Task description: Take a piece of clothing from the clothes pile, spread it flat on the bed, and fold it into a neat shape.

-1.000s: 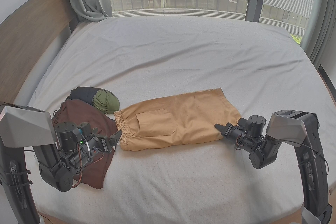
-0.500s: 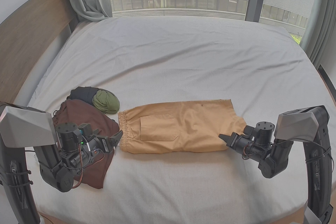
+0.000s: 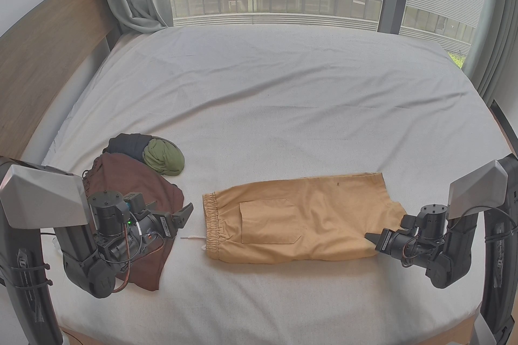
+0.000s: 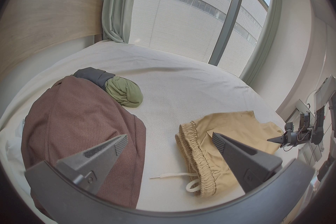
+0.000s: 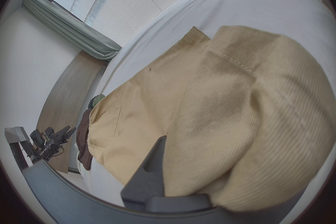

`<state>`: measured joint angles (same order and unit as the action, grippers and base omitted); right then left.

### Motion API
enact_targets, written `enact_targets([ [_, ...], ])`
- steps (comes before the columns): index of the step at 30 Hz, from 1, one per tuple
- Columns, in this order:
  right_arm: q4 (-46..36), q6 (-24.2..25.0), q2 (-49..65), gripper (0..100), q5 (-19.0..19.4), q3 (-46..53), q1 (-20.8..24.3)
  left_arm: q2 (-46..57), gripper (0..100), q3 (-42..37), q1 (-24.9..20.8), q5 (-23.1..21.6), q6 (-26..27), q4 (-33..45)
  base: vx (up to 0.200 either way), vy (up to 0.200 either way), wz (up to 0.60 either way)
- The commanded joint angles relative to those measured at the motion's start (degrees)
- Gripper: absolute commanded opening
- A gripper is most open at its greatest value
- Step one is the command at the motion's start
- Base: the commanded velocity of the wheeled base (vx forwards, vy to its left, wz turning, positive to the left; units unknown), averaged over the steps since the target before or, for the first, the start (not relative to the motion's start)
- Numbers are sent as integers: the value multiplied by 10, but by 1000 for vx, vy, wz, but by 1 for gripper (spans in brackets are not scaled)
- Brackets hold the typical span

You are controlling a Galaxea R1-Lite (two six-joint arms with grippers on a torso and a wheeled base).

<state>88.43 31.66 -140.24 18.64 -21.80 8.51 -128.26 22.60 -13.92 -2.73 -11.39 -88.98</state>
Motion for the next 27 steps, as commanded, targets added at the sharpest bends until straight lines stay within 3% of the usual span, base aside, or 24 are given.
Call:
enact_targets([
  [1, 1, -1, 2, 0, 0, 16, -10, -2, 100, -2, -5, 0, -3, 0, 0, 0, 0],
  [12, 1, -5, -15, 0, 0, 19, -10, -9, 100, -4, -14, -3, -23, 0, 0, 0, 0],
  [13, 1, -5, -14, 100, -1, 18, -10, -9, 100, -4, -15, -3, -29, 0, 0, 0, 0],
  [27, -1, -56, 19, 100, 19, 130, 34, -31, 100, -4, -22, -26, -65, 0, 0, 0, 0],
])
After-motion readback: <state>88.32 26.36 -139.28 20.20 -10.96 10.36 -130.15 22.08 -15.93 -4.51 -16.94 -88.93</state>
